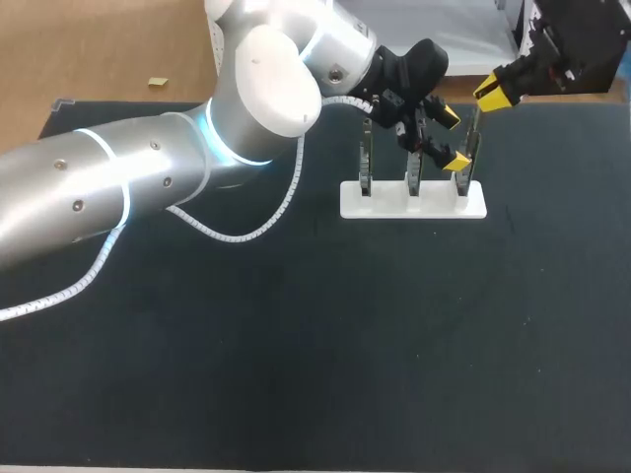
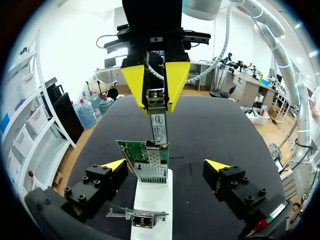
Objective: Pick up the optical module with the left hand, and insert it into the network port with the right hand.
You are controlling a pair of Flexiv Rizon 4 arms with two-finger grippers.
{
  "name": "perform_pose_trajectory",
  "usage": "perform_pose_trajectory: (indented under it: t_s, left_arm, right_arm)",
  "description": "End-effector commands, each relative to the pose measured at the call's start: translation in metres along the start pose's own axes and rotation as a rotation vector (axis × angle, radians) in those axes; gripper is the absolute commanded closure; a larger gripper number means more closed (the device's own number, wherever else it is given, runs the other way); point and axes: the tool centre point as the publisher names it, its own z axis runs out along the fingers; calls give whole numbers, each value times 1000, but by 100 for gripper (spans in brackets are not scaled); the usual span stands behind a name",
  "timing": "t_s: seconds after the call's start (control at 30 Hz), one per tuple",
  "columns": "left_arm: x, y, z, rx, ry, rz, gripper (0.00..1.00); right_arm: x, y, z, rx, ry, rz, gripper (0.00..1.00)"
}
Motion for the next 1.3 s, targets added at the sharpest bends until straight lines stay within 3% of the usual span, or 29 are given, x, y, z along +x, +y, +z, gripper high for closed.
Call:
perform_pose_trajectory:
  t_s: [0.03, 0.4, 1.3]
  left_arm:
    - [-1, 2, 0, 3, 5, -1, 0]
    - [-1, 2, 0, 3, 5, -1, 0]
    - [-1, 2, 0, 3, 5, -1, 0]
  right_arm:
    - [2, 1, 3, 6, 1, 3, 100]
    - [-6, 0, -2, 27, 0, -22, 100]
    - [-4, 2, -1, 59, 0, -20, 100]
